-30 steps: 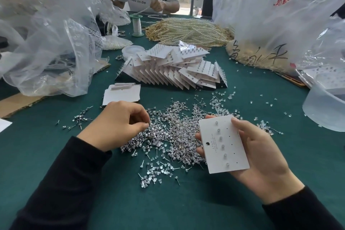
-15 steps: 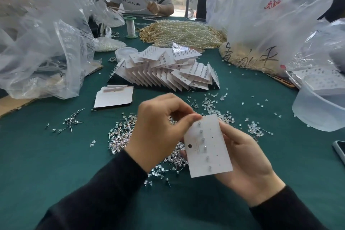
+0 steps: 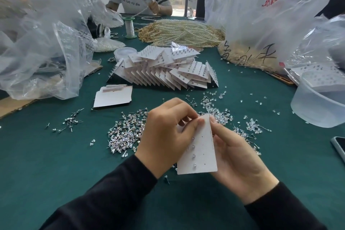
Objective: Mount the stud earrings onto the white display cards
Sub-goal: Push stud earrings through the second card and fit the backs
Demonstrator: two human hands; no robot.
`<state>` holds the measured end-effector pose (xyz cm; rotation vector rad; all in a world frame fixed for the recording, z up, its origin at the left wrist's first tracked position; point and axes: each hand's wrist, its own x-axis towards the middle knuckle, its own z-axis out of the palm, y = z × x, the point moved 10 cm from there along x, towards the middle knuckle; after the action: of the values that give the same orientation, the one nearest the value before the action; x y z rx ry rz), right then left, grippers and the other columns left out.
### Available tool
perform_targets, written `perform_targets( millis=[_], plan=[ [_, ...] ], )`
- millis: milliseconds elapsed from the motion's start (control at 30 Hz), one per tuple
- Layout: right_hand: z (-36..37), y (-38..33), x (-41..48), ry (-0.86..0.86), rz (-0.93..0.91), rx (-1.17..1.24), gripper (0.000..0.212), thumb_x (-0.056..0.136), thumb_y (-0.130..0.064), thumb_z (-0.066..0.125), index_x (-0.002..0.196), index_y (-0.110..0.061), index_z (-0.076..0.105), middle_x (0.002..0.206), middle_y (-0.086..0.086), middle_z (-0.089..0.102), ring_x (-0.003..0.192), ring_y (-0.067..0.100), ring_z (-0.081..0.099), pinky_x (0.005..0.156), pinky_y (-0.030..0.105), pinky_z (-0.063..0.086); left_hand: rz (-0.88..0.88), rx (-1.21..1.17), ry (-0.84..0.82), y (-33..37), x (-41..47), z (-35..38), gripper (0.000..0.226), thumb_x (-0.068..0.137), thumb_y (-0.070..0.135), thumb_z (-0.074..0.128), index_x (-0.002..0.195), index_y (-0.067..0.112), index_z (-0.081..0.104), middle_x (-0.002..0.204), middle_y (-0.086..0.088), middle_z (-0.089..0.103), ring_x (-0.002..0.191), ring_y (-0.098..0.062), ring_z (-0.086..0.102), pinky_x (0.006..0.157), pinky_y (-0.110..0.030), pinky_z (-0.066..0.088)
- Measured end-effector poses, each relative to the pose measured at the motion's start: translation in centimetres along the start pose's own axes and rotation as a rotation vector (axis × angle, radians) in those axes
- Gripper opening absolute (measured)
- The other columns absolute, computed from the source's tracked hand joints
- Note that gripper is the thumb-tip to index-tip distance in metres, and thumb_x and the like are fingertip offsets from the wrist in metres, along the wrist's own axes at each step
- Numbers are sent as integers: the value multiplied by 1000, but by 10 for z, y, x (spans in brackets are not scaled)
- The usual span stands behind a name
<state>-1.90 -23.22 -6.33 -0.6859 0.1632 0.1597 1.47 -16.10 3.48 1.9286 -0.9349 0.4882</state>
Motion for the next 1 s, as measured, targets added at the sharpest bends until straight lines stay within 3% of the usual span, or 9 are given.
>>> perform_targets(
  millis=[100, 167, 267, 333, 433, 633, 733, 833, 1000],
  plan=[
    [-4, -4, 4, -2, -69, -16, 27, 84, -25, 60, 104, -6, 60, 112, 22, 50, 100, 32, 53, 85, 44, 51, 10, -44, -51, 4, -2, 6, 16, 77, 19, 69, 76, 3, 71, 77, -4, 66, 65, -14, 61, 60, -30, 51],
    [-4, -16, 7, 40, -210, -101, 21, 80, -25, 66, 92, -8, 62, 97, 16, 60, 90, 26, 60, 74, 42, 55, -86, -131, -101, -2, -1, 7, 31, 72, 34, 70, 84, 5, 72, 83, -2, 68, 71, -12, 64, 64, -29, 54],
    [2, -47, 3, 206, -521, -512, 23, 71, -35, 71, 80, -17, 61, 80, 4, 68, 79, 20, 66, 73, 36, 54, -337, -349, -151, -27, -1, 7, 40, 63, 43, 77, 89, 12, 70, 83, -1, 71, 77, -14, 68, 71, -34, 58],
    [21, -62, -3, 285, -736, -846, 19, 75, -37, 70, 81, -22, 61, 87, 6, 67, 86, 19, 65, 75, 30, 54, -492, -589, -169, -43, -1, 9, 38, 61, 40, 74, 86, 11, 70, 82, -7, 73, 80, -21, 70, 74, -38, 57],
    [44, -67, -2, 356, -922, -1190, 10, 82, -22, 69, 88, -18, 62, 94, 1, 58, 90, 8, 58, 75, 26, 53, -662, -828, -222, -63, -1, 13, 24, 64, 27, 71, 79, 8, 71, 76, -6, 72, 75, -19, 70, 66, -26, 55],
    [72, -50, 7, 239, -994, -1599, 31, 76, -12, 74, 104, -1, 63, 110, 13, 55, 104, 21, 53, 90, 25, 46, -923, -911, -234, -105, -9, 10, 9, 77, 8, 62, 77, 0, 65, 66, -7, 70, 60, -14, 67, 52, -21, 54],
    [89, -35, -12, 92, -1159, -1745, 22, 76, -15, 73, 92, -2, 68, 102, 15, 58, 101, 28, 53, 91, 29, 44, -1003, -870, -117, -129, -16, -2, 10, 84, 8, 58, 81, -1, 62, 63, -6, 71, 58, -15, 68, 49, -21, 53],
    [94, -4, -17, -140, -1040, -1848, 12, 77, -25, 67, 75, -13, 70, 86, 3, 60, 91, 20, 51, 82, 35, 44, -1058, -830, -48, -145, -23, -8, 11, 86, 7, 57, 83, -3, 60, 62, -7, 70, 55, -15, 68, 45, -21, 52],
    [80, 41, -8, -402, -660, -2048, 5, 75, -28, 67, 72, -25, 68, 77, -8, 56, 79, 14, 51, 75, 35, 43, -1078, -751, -29, -152, -25, -9, 15, 88, 8, 56, 88, -8, 57, 66, -12, 68, 51, -16, 67, 43, -21, 51]
  ],
)
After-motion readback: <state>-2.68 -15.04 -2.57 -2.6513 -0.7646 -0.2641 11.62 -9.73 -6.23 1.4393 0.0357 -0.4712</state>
